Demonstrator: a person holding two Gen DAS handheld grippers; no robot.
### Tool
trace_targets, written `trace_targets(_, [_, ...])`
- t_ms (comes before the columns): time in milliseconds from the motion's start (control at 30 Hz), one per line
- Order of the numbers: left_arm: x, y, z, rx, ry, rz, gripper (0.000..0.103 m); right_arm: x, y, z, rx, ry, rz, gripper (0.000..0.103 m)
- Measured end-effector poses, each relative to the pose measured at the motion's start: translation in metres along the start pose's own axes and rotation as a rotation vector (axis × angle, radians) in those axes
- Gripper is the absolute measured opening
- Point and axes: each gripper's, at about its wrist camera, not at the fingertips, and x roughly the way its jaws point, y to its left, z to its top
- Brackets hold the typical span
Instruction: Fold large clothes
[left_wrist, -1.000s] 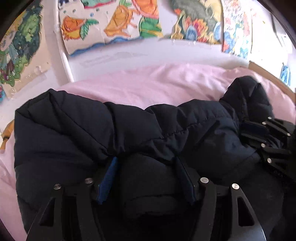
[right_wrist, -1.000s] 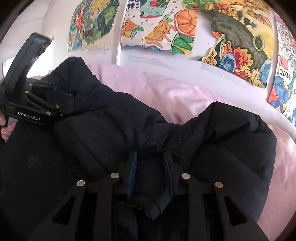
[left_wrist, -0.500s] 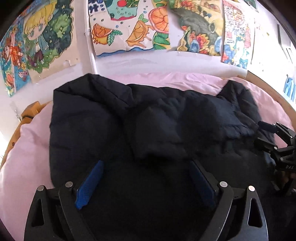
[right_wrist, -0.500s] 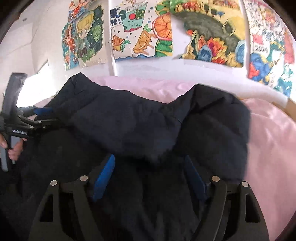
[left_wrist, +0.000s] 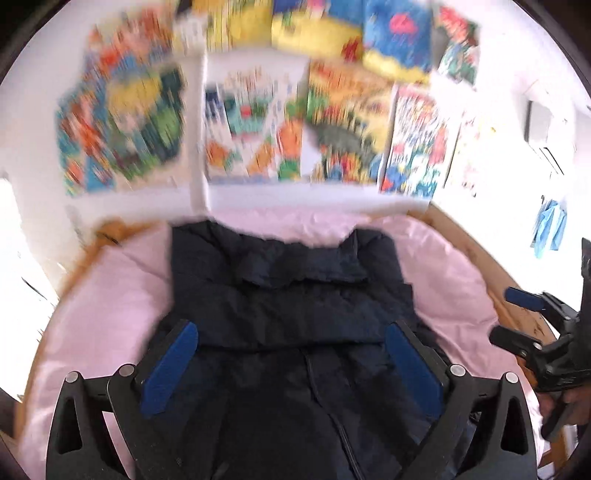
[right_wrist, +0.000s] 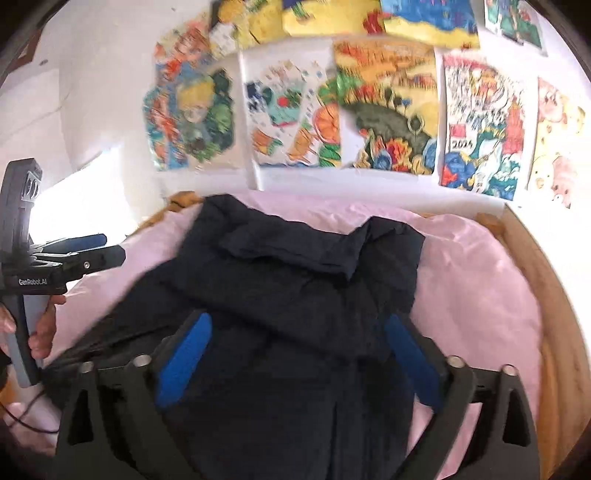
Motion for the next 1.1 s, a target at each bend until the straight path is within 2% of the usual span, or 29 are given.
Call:
trace_targets(67, [-0.046,-0.013,-0.003,0.019,-0.036,0.039,0.103,-0.044,0.015,-0.004,-0.031,-0.002,-0.010,0.101])
trace_targets(167, [-0.090,-0.027,-0.009,0.061,-0.059,0.066,0.103,-0.093,0.031,-0.015,-0.074,0.004,-0.018,0.101])
trace_targets(233, [-0.117,-0.037,-0.020,0.079,-0.083,0.077,0.103,-0.127,0.040,-0.026,-0.091,-0.026,-0.025,0.101])
trace_targets(367, [-0.149,-0.052,-0.042,0.106,-0.093,0.079,0.103,-0.179,0.053,-0.050,-0.097,-0.078,-0.029,0.101])
trace_targets(500, [-0.166,-0.061,-0.064,0.138,-0.092,0.096,0.103,-0.207,0.068,-0.071,-0.145,-0.109,-0.053,0.101])
trace_targets(667, [-0.153,-0.059,-0.094,0.223,-0.045,0.123,0.103,-0.208,0.086,-0.093,-0.232,-0.074,-0.060,0.101])
trace_targets(767, [-0.132,-0.050,-0.114,0.272,-0.002,0.085,0.103,-0.190,0.095,-0.108,-0.299,-0.012,-0.039,0.101])
trace_targets(867, [-0.113,-0.043,-0.133,0.312,0.029,0.063,0.103,-0.162,0.099,-0.127,-0.364,0.076,-0.030,0.101])
trace_targets(1000, [-0.087,-0.034,-0.154,0.294,0.085,0.026,0.103,-0.121,0.097,-0.151,-0.408,0.229,-0.033,0.101])
trace_targets(1033, [-0.079,-0.034,-0.157,0.308,0.124,0.037,0.103,-0.111,0.095,-0.157,-0.414,0.265,-0.039,0.101])
trace_targets(1100, [-0.073,-0.035,-0.162,0.346,0.136,0.046,0.103,-0.090,0.092,-0.168,-0.435,0.317,-0.060,0.101])
